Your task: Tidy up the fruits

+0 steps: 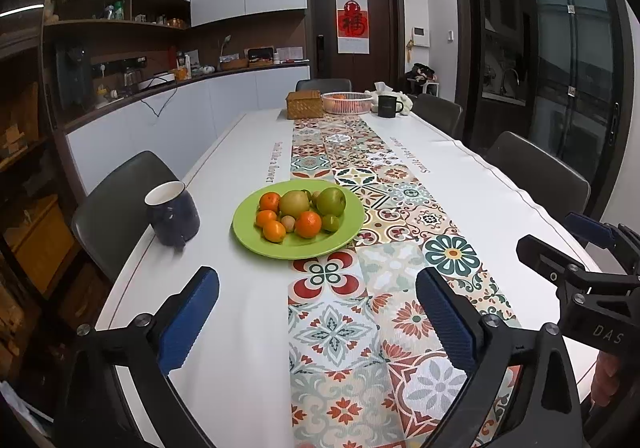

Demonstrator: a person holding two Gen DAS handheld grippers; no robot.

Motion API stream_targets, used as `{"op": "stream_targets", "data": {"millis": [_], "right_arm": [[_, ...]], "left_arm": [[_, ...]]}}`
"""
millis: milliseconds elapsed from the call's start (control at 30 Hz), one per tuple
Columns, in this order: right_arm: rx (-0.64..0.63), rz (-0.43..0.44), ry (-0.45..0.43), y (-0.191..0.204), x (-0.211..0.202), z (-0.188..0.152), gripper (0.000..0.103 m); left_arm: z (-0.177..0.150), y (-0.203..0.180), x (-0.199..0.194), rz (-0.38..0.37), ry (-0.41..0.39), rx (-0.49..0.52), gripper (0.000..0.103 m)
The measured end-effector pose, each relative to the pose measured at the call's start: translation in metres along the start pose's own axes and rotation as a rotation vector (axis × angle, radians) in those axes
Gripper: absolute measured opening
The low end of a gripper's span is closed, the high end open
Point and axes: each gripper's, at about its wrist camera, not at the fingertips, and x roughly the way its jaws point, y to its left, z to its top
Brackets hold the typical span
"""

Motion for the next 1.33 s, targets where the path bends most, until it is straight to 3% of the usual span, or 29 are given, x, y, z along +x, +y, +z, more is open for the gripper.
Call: {"op": "stream_targets", "data": {"millis": [1333], "right_arm": [[0.003,-0.003,0.028,-0.0002,0.0002,-0.0054,0.089]], "left_arm": [[0.0006,0.0019,-0.0018,0.010,0.010,0.000,0.103]]}}
